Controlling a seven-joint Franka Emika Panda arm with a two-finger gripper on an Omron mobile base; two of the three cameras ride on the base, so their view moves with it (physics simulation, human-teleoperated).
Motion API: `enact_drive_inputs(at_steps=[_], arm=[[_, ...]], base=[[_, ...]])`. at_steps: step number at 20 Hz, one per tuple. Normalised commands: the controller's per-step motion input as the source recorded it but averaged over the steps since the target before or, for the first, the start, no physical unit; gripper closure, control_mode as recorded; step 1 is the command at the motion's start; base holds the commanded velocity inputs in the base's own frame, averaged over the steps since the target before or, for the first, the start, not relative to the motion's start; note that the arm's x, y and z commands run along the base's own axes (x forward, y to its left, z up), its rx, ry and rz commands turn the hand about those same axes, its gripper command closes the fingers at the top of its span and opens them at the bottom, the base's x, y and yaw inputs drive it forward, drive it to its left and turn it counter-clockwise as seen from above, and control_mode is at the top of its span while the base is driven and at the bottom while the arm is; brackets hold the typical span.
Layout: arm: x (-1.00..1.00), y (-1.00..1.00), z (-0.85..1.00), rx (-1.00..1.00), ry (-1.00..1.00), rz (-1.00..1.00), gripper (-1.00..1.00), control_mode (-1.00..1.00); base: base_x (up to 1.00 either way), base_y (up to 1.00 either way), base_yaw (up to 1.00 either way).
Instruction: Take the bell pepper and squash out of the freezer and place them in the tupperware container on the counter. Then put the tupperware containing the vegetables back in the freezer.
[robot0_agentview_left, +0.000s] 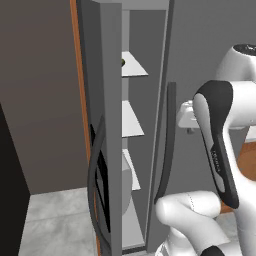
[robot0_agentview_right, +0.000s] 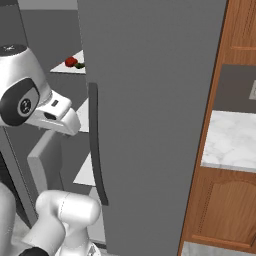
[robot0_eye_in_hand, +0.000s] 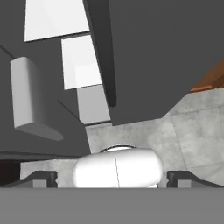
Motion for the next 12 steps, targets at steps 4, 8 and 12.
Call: enact_drive_inputs(at_steps=[4,8,12], arm=[[-0.04,-0.06,-0.03,0.00,0.00,-0.06,-1.00,1.00],[0.00,0.00,0.00,0.00,0.00,0.00,-1.00,1.00],[0.00,0.00,0.00,0.00,0.00,0.00,-1.00,1.00]], base=[[0.00,0.00,-0.01],[0.24,-0.01,-0.01],[0.59,0.00,0.00]])
